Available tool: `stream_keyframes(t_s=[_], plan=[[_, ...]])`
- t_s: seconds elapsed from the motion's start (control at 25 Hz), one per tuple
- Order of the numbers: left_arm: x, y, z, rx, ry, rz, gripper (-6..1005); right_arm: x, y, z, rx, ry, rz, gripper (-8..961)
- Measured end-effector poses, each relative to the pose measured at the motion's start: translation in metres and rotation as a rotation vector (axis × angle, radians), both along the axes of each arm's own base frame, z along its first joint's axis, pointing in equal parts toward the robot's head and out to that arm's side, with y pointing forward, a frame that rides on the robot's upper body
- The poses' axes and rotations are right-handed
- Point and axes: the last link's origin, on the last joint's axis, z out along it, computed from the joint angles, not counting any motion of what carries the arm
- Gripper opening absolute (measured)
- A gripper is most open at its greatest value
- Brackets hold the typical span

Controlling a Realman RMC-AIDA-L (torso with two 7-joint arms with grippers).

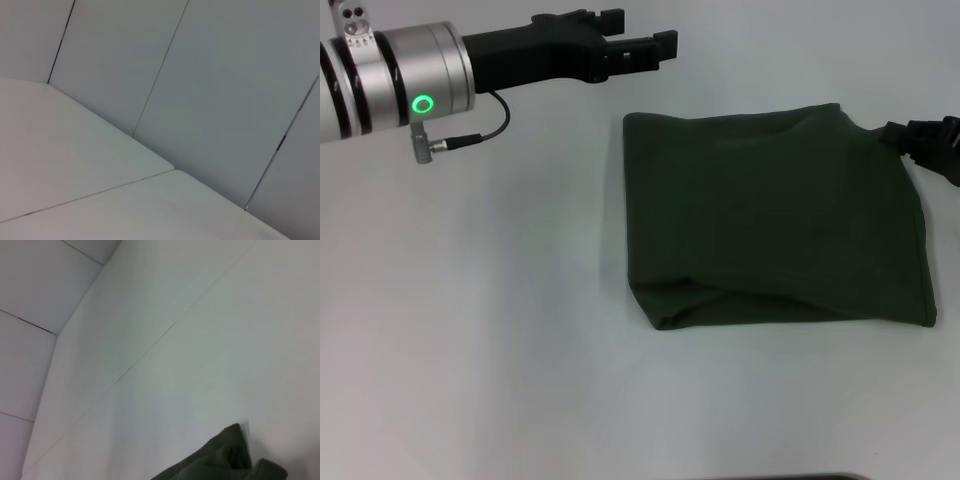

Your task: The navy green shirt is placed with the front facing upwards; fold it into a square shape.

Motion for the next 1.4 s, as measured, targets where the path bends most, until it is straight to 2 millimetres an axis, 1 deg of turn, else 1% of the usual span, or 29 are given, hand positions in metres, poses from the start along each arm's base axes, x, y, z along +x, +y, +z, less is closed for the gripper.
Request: stream_keyframes(t_s=[0.12, 0.32, 0.56, 0.64, 0.84, 1.08, 1.2, 1.4], plan=[[-0.001, 0.0, 0.0, 0.003, 0.0, -0.002, 917, 0.0, 0.001, -0.001, 0.0, -0.004, 0.002, 279], [-0.001, 0.0, 0.0, 0.005, 0.0, -0.003, 917, -0.005, 0.005, -0.001, 0.002, -0.008, 0.024, 77], [-0.001, 0.0, 0.0, 0.005, 0.0, -0.004, 917, -0.017, 0.013, 0.001, -0.005, 0.002, 0.079, 16], [-0.001, 0.0, 0.0, 0.004, 0.001, -0.004, 917, -0.018, 0.014, 0.004, 0.006, 0.007, 0.08, 17], [-0.005, -0.004, -0.005, -0.023, 0.003, 0.008, 917, -0.007, 0.009, 0.01, 0.04, 0.002, 0.04, 19], [-0.009, -0.007, -0.01, -0.041, 0.003, 0.021, 917, -0.001, 0.006, 0.014, 0.048, -0.005, 0.025, 23], [-0.01, -0.007, -0.01, -0.043, 0.003, 0.023, 917, 0.0, 0.006, 0.014, 0.049, -0.015, 0.018, 24], [-0.009, -0.007, -0.011, -0.045, 0.005, 0.021, 917, 0.002, 0.008, 0.009, 0.049, -0.027, -0.007, 26]])
